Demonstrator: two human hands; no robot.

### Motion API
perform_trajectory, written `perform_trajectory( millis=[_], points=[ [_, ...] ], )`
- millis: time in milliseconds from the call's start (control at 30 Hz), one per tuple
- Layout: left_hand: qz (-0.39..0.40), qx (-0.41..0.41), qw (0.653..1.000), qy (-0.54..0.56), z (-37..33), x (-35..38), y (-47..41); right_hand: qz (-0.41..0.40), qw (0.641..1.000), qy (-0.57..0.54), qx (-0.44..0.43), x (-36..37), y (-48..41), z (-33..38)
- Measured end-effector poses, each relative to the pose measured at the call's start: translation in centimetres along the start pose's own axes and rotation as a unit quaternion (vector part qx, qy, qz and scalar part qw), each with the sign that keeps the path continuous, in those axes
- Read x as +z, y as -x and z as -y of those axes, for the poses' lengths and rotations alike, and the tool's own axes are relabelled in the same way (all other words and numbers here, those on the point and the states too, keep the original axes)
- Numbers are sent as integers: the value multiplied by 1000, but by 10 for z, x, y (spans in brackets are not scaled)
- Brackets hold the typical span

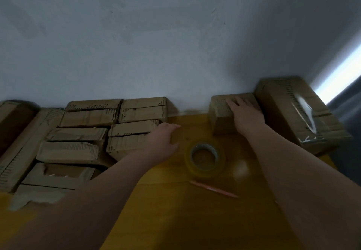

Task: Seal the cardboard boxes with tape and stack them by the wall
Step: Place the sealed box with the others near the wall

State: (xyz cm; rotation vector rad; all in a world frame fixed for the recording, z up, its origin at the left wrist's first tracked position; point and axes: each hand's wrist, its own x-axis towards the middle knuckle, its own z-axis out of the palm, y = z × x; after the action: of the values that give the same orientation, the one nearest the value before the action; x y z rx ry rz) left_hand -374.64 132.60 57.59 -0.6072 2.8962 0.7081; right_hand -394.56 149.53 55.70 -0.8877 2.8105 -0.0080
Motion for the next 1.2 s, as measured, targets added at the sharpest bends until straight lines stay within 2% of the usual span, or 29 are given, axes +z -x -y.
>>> perform_trajectory(
  millis=[200, 333, 567, 767, 867, 933, 1033, 1100, 1200],
  points=[
    [3, 4, 1000, 6, 6, -4, 9, -21, 1000, -4, 10, -1, 13, 15],
    [-27, -6, 999, 16, 21, -15, 31, -62, 994, -86, -24, -5, 36, 51],
    [-73, -69, 994, -39, 89, -35, 97, -25, 982, -170, -78, -2, 101, 148],
    [-32, -93, 990, -98, 146, -41, 148, 45, 970, -213, -109, 24, 146, 216],
    [33, -99, 989, -108, 168, -40, 162, 67, 970, -208, -109, 37, 160, 236],
    [78, -94, 984, -128, 176, -38, 168, 59, 975, -190, -103, 41, 164, 244],
    [104, -83, 980, -147, 182, -36, 168, 17, 984, -159, -76, 39, 156, 247],
    [112, -75, 977, -167, 181, -36, 165, -3, 989, -131, -70, 33, 144, 248],
    [100, -62, 978, -172, 179, -35, 155, 15, 993, -94, -73, 25, 121, 249]
  ],
)
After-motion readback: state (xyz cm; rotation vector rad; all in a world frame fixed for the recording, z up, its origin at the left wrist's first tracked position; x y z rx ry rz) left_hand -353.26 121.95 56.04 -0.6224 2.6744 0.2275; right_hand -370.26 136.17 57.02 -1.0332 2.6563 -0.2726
